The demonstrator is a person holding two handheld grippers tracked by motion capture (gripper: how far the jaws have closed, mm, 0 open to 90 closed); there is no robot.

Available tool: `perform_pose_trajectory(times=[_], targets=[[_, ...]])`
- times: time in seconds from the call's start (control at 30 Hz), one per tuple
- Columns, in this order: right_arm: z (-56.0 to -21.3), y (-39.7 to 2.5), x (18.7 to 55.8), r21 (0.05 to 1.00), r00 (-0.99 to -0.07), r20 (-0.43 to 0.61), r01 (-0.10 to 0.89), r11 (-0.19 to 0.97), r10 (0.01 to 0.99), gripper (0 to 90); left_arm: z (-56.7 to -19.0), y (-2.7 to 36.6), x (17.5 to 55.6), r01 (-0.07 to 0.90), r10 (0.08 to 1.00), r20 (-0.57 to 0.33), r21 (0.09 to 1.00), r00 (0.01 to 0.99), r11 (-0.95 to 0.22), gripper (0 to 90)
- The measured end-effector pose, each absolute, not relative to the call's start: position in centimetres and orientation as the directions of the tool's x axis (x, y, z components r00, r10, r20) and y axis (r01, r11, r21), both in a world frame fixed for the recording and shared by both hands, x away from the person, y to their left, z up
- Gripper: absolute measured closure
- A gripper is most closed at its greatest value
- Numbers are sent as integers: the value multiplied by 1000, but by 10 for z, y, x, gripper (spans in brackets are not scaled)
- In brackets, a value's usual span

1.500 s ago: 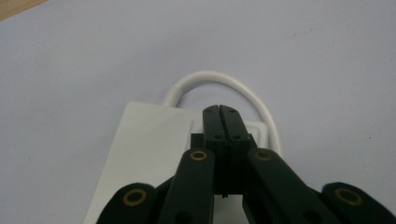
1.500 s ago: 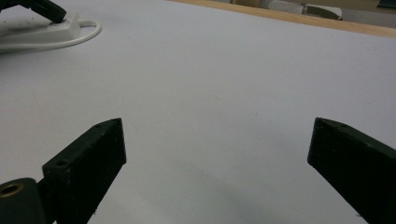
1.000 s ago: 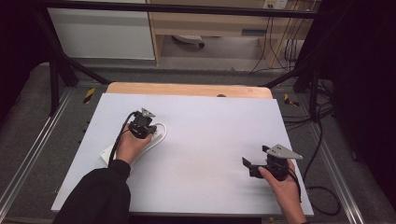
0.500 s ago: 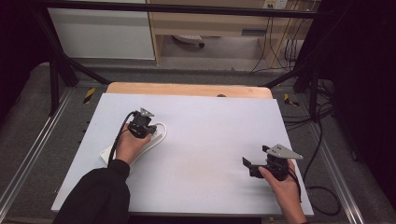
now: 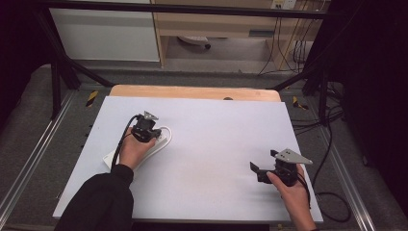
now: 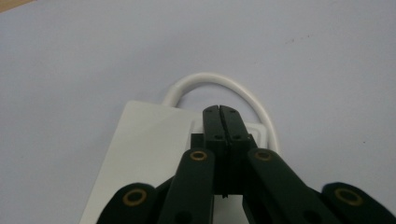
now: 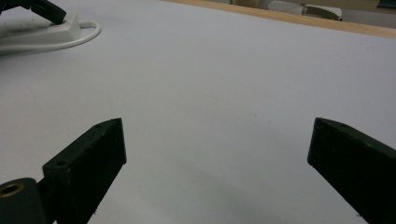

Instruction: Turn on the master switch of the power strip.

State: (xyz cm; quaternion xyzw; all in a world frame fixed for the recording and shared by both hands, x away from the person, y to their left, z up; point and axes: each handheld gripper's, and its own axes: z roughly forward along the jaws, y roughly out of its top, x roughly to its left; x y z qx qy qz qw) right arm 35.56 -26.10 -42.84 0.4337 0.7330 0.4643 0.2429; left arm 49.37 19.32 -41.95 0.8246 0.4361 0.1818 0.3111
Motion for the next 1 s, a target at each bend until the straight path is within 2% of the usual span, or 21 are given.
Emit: perform_pose_trajectory(times=[1.0], targets=[[-428, -263, 355, 894, -501, 47, 407, 187, 864, 48, -420, 190, 493, 590, 830, 9, 698, 558, -404, 900]])
